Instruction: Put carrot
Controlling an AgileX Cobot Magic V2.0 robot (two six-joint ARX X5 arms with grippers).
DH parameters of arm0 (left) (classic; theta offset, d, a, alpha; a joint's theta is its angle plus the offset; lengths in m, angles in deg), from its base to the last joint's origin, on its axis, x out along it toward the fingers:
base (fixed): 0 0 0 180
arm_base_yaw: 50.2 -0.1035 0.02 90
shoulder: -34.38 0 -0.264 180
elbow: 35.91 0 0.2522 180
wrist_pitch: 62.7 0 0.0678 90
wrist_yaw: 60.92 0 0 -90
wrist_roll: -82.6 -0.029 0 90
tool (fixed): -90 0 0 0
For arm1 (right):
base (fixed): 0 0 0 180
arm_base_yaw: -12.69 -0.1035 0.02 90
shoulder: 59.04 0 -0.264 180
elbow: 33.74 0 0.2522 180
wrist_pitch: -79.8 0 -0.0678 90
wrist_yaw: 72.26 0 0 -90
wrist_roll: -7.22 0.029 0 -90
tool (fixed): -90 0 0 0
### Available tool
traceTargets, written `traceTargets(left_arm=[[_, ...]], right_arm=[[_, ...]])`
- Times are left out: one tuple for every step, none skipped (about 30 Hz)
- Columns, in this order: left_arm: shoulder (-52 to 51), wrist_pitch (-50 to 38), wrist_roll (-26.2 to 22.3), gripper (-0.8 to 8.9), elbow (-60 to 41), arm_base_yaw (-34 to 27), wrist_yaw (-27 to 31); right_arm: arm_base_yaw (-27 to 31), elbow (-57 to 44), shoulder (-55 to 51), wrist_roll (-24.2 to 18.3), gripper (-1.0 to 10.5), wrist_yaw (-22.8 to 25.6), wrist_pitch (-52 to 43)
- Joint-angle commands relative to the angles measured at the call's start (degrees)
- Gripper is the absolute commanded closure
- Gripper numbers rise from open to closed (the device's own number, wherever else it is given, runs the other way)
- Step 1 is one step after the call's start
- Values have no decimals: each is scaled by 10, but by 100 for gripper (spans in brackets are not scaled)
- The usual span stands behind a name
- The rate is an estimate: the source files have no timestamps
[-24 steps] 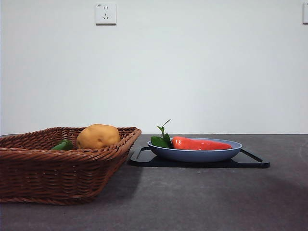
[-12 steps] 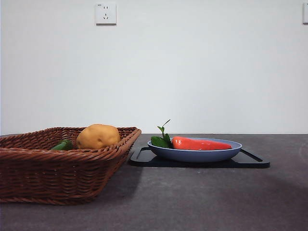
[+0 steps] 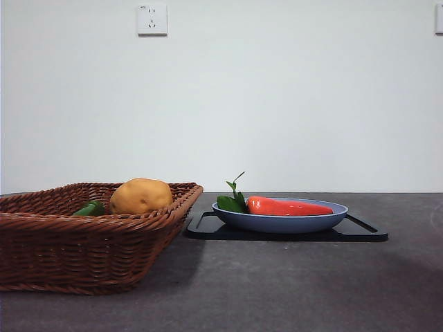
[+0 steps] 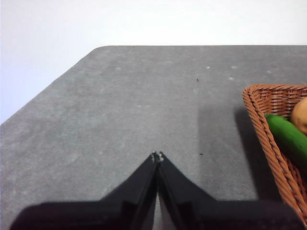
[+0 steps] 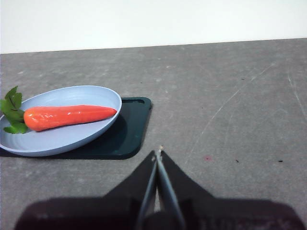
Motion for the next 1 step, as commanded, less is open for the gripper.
traceTargets(left_arm=[[-2,-1,3,805,-5,-1,2]], right_arm=[[0,-2,-2,4,936,2,-1]])
